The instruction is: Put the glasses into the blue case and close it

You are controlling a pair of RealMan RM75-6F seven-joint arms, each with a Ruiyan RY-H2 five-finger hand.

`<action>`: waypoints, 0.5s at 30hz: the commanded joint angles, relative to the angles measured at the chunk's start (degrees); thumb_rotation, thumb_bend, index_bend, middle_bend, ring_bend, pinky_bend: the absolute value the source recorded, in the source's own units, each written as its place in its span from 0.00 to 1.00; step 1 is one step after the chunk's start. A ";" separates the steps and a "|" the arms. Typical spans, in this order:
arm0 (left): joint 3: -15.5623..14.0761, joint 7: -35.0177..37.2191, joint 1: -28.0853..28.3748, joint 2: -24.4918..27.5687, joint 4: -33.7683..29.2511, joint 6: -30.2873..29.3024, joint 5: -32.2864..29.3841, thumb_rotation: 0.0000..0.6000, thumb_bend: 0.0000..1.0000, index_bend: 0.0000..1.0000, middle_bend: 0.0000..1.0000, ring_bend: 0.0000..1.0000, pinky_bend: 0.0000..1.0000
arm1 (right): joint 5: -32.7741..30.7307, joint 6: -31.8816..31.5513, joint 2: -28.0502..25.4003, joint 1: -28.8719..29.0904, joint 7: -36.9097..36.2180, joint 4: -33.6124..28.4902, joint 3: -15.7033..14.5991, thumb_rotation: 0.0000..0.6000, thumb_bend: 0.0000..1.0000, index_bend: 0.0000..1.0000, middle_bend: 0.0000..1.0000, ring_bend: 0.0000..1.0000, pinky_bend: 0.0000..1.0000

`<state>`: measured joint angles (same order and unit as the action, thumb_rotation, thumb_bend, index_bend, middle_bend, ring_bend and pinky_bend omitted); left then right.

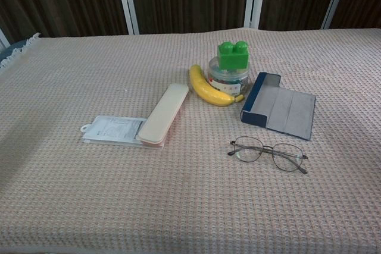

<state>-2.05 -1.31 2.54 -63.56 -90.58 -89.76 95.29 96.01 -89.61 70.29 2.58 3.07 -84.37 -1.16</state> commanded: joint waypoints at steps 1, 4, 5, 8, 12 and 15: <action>0.01 -0.02 0.07 -0.04 0.00 0.09 0.04 1.00 0.35 0.00 0.00 0.00 0.02 | -0.05 0.03 -0.04 0.00 -0.06 -0.02 0.02 1.00 0.30 0.18 0.01 0.00 0.00; 0.02 -0.10 0.36 -0.12 0.06 0.64 -0.03 1.00 0.35 0.00 0.00 0.00 0.02 | -0.26 0.11 -0.15 0.04 -0.32 -0.05 0.13 1.00 0.31 0.18 0.01 0.00 0.00; 0.04 -0.06 0.62 -0.09 0.03 1.24 -0.27 1.00 0.35 0.00 0.00 0.00 0.02 | -0.25 1.03 -0.13 0.37 -0.76 -0.06 -0.13 1.00 0.31 0.18 0.01 0.00 0.00; 0.11 0.54 0.62 0.26 -0.10 0.96 -0.20 1.00 0.35 0.00 0.00 0.00 0.02 | -0.15 3.43 0.54 1.94 -1.43 0.12 0.01 1.00 0.31 0.19 0.01 0.00 0.00; 0.17 1.33 0.51 0.50 0.09 0.67 -0.35 1.00 0.35 0.00 0.00 0.00 0.02 | -0.80 10.30 1.19 5.92 -0.94 -2.94 0.42 1.00 0.31 0.22 0.01 0.00 0.00; 0.24 1.88 0.56 0.63 0.23 0.64 -0.46 1.00 0.35 0.00 0.00 0.00 0.02 | -2.24 16.86 2.29 10.06 1.33 -6.83 1.71 1.00 0.31 0.28 0.01 0.00 0.00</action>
<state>-1.83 0.53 3.08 -62.96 -90.36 -89.12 94.86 94.97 -78.08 71.48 8.78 2.67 -87.69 -0.53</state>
